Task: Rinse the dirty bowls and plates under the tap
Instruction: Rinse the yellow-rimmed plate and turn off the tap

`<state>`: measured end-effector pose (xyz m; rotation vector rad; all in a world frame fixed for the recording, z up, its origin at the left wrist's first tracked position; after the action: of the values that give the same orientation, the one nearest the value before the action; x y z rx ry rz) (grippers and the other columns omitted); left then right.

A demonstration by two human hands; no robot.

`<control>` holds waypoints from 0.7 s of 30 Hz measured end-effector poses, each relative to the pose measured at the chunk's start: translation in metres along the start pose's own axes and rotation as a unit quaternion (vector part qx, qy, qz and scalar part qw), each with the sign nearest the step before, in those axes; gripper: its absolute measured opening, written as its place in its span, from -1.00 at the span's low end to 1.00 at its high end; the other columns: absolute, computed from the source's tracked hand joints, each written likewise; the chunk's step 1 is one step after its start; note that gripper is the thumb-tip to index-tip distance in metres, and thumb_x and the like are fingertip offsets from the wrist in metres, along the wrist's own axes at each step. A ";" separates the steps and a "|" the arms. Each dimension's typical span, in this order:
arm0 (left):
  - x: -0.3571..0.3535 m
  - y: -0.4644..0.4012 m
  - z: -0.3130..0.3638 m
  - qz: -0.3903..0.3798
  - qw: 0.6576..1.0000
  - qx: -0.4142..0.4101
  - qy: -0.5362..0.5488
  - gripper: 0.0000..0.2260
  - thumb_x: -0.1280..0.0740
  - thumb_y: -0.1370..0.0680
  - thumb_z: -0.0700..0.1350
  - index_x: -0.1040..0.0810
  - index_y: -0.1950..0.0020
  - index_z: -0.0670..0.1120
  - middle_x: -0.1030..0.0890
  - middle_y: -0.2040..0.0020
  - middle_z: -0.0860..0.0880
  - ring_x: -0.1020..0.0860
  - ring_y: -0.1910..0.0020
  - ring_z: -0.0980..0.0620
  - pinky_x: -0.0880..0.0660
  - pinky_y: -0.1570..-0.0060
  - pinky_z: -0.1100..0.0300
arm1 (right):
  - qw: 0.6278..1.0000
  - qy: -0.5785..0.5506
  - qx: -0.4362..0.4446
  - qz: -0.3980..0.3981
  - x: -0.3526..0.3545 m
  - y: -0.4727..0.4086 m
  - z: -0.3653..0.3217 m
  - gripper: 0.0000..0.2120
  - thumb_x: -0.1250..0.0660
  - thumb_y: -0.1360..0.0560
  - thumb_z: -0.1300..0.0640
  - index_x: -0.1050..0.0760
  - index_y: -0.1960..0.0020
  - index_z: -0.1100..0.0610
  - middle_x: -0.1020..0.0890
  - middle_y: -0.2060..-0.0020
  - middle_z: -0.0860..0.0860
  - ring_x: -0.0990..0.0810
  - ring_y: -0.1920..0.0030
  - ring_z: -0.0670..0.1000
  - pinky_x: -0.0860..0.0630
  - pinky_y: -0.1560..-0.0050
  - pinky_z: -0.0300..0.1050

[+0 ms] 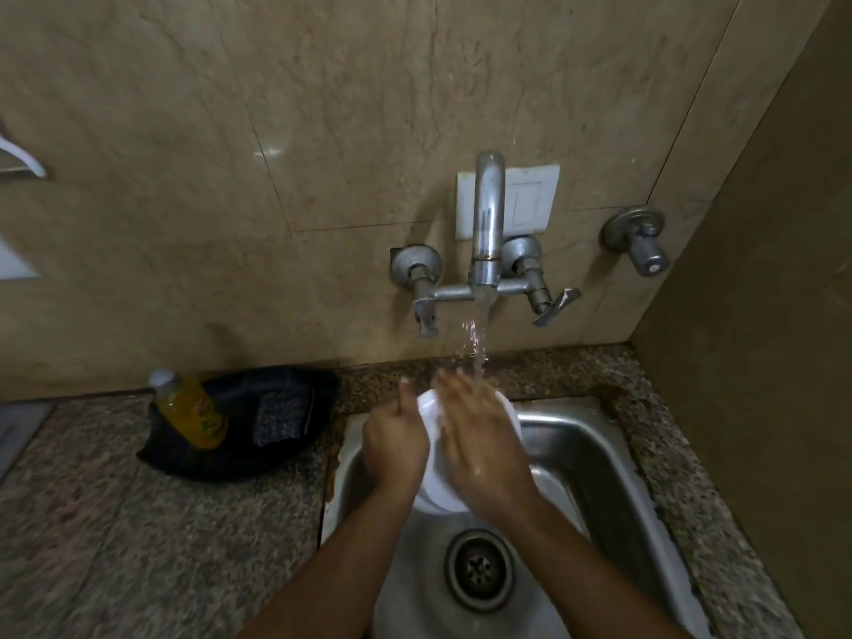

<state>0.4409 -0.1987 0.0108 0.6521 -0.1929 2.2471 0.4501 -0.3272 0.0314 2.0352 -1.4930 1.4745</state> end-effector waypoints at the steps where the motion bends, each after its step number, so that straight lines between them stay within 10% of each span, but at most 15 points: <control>1: 0.002 -0.001 -0.005 0.008 1.000 0.019 0.001 -0.42 -0.09 -0.63 0.20 -0.65 0.21 -0.21 -0.68 0.21 -0.21 -0.64 0.16 -0.20 -0.55 0.11 0.04 | 0.999 0.007 0.044 -0.024 -0.006 0.010 -0.005 -0.55 -0.07 -0.59 0.08 -0.37 -0.44 0.15 -0.39 -0.44 0.03 -0.27 -0.48 -0.01 -0.17 -0.49 0.01; 6: 0.004 0.012 -0.017 0.030 0.996 0.066 0.047 -0.49 -0.10 -0.66 0.09 -0.66 0.18 -0.21 -0.68 0.18 -0.20 -0.62 0.15 -0.20 -0.54 0.08 0.05 | 0.983 -0.110 -0.126 0.077 -0.006 0.027 0.018 -0.52 -0.02 -0.61 0.02 -0.31 -0.49 0.13 -0.30 -0.48 -0.04 -0.17 -0.51 -0.13 -0.22 -0.49 -0.06; 9: 0.007 0.014 -0.025 0.042 0.992 0.089 0.077 -0.55 -0.11 -0.68 0.01 -0.63 0.19 -0.21 -0.66 0.14 -0.20 -0.56 0.16 -0.14 -0.39 0.10 0.14 | 0.996 -0.070 -0.031 0.041 -0.012 0.031 0.011 -0.55 -0.04 -0.62 0.06 -0.32 -0.48 0.12 -0.35 -0.46 -0.04 -0.20 -0.50 -0.16 -0.17 -0.50 -0.14; 12: 0.010 0.016 -0.018 0.060 0.987 0.100 0.110 -0.60 -0.12 -0.68 -0.03 -0.53 0.26 -0.17 -0.58 0.23 -0.16 -0.54 0.17 -0.15 -0.35 0.12 0.16 | 0.978 -0.132 -0.134 0.085 -0.005 0.031 0.033 -0.53 -0.02 -0.62 0.00 -0.27 -0.49 0.09 -0.34 -0.44 -0.07 -0.27 -0.48 -0.12 -0.21 -0.47 -0.17; 16: 0.003 0.009 -0.028 0.036 0.971 0.170 0.166 -0.60 -0.10 -0.68 -0.04 -0.56 -0.13 -0.34 -0.61 -0.11 -0.30 -0.56 -0.11 -0.26 -0.42 -0.03 0.10 | 0.996 -0.087 -0.018 0.028 -0.007 0.029 0.014 -0.51 0.01 -0.64 0.02 -0.17 -0.55 0.09 -0.24 -0.52 -0.03 -0.12 -0.53 -0.11 -0.07 -0.52 -0.14; 21: -0.005 -0.001 -0.049 0.043 0.948 0.258 0.182 -0.62 -0.07 -0.68 -0.11 -0.31 -0.43 -0.27 -0.46 -0.36 -0.23 -0.47 -0.33 -0.15 -0.46 -0.12 0.17 | 0.917 -0.251 -0.302 0.073 -0.011 0.035 0.058 -0.45 -0.05 -0.58 -0.23 -0.12 -0.53 -0.14 -0.29 -0.48 -0.12 -0.30 -0.43 -0.08 -0.31 -0.40 0.02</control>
<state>0.4253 -0.1849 -0.0335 0.4795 0.5777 2.4700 0.4559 -0.3750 -0.0176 1.9889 -2.0011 0.4047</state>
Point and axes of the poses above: each hand's wrist, its own y-axis away from the middle knuckle, its own x-axis out of the back of the hand, z = x × y, the point moved 5 cm from there along -y, towards the middle knuckle
